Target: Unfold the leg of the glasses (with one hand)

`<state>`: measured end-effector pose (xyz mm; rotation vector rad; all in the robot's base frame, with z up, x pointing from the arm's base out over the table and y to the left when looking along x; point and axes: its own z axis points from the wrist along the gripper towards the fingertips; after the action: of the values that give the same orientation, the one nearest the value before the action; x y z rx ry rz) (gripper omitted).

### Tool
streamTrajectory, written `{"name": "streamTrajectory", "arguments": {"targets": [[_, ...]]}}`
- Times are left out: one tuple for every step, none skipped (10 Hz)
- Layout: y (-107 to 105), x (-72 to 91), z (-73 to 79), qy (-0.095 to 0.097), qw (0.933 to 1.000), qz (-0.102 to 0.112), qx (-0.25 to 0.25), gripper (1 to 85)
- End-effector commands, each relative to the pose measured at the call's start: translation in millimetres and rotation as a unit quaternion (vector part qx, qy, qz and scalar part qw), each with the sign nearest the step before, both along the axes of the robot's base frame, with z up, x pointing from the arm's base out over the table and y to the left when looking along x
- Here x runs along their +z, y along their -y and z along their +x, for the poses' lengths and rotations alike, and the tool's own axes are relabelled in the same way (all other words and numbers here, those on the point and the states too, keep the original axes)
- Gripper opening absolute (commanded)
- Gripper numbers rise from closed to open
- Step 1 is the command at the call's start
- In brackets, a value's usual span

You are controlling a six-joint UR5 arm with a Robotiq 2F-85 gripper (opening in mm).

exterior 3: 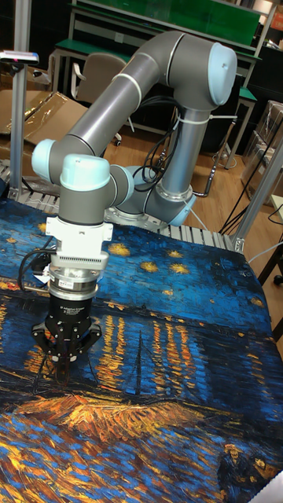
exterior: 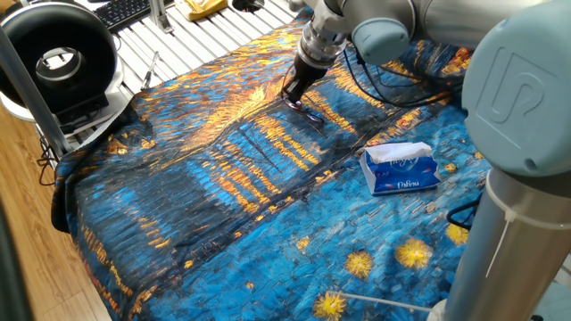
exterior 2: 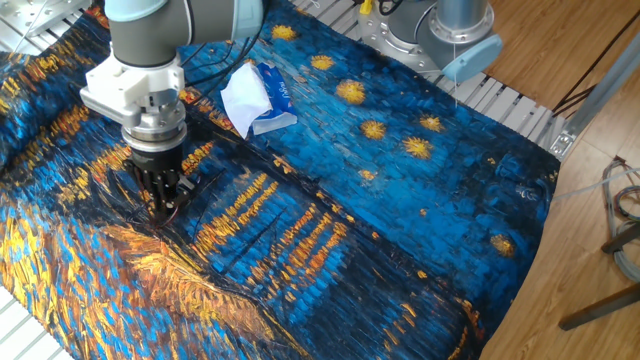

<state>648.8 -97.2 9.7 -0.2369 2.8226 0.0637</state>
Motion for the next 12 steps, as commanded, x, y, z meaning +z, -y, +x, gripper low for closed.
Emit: {"name": "streamTrajectory", "arguments": {"targets": [[0.2,2.3,1.7,0.003,0.9999,0.008,-0.014,11.3],[0.9,2.8,2.3,0.004,0.9998,0.007,-0.017,10.3],[-1.8,4.2,5.1,0.01,0.9996,0.014,-0.024,7.0],[-0.5,4.7,2.9,0.005,0.9996,0.011,-0.026,6.0],[1.4,6.1,1.5,0.001,0.9996,0.005,-0.028,3.3],[2.4,8.1,-0.3,-0.004,0.9995,0.001,-0.031,1.0],[2.9,11.8,-0.8,-0.009,0.9994,-0.004,-0.033,1.0],[2.2,16.4,-1.8,-0.015,0.9993,-0.009,-0.033,1.0],[0.9,19.9,-2.2,-0.018,0.9992,-0.011,-0.034,1.0],[-0.3,23.6,-2.6,-0.021,0.9991,-0.012,-0.035,1.0],[0.3,28.4,-3.3,-0.026,0.999,-0.015,-0.035,1.0],[-1.1,31.2,-2.8,-0.027,0.9991,-0.01,-0.03,1.0]]}}
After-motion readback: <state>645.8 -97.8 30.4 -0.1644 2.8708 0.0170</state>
